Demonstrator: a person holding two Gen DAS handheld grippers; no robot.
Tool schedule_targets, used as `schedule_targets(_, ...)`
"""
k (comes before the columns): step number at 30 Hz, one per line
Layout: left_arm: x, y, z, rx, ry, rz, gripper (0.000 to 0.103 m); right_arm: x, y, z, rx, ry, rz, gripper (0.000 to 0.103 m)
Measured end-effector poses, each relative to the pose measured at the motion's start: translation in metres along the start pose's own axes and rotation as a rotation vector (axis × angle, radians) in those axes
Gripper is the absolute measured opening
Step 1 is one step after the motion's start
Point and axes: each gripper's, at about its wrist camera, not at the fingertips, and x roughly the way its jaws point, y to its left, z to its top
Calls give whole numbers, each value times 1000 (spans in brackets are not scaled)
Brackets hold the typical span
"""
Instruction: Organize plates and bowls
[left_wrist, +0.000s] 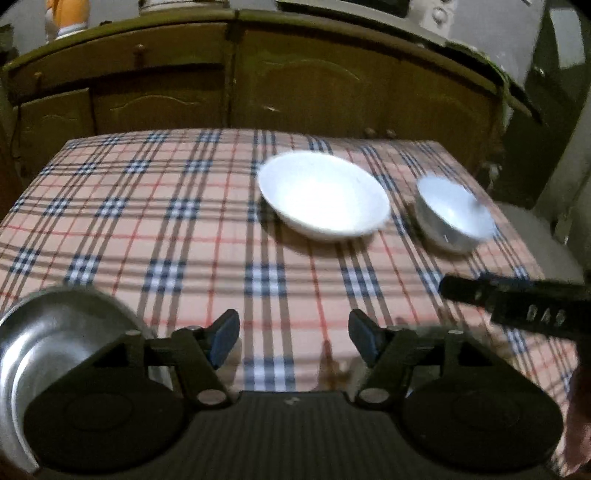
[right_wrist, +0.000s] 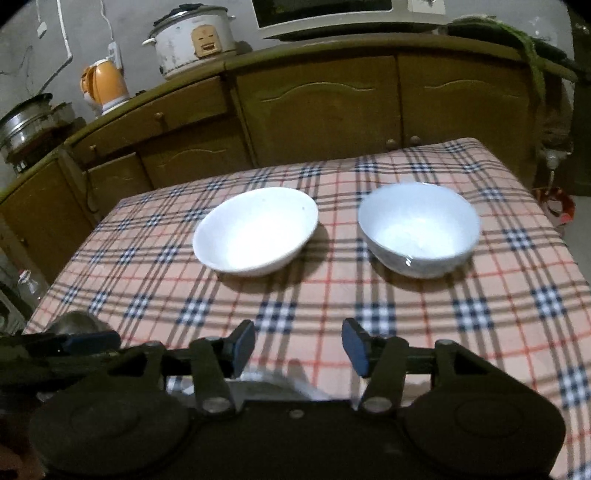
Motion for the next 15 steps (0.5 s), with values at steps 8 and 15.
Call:
schedule_targets(8, 42, 14, 54, -25, -13, 54, 73, 50, -1, 42, 56, 24, 15, 67)
schedule_targets(15, 88, 20, 84, -21, 14, 75, 73, 96, -8, 68, 92, 63, -7, 67)
